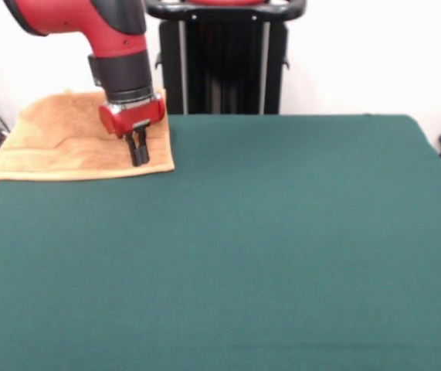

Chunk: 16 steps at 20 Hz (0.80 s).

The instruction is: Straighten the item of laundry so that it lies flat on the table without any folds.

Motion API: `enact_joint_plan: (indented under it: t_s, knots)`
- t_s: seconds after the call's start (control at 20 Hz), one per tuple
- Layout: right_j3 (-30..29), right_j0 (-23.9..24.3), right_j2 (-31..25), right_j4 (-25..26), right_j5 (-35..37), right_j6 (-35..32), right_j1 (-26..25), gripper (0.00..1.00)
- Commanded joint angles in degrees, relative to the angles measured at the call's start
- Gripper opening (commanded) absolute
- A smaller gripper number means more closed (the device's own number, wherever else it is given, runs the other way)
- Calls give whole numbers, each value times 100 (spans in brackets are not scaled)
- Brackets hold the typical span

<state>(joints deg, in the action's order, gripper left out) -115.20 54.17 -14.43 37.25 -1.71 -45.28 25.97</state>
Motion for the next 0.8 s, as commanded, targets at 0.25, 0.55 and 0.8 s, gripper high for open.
enact_joint_plan:
  t_s: [0.25, 0.55, 0.8]
  knots:
    - [2724, -188, -1284, 734, -3101, -1873, -2765, 0]
    - [2757, 87, -1633, 1407, -2990, -2407, -2845, 0]
    - [2796, 155, -1749, 1703, -3031, -2724, -2878, 0]
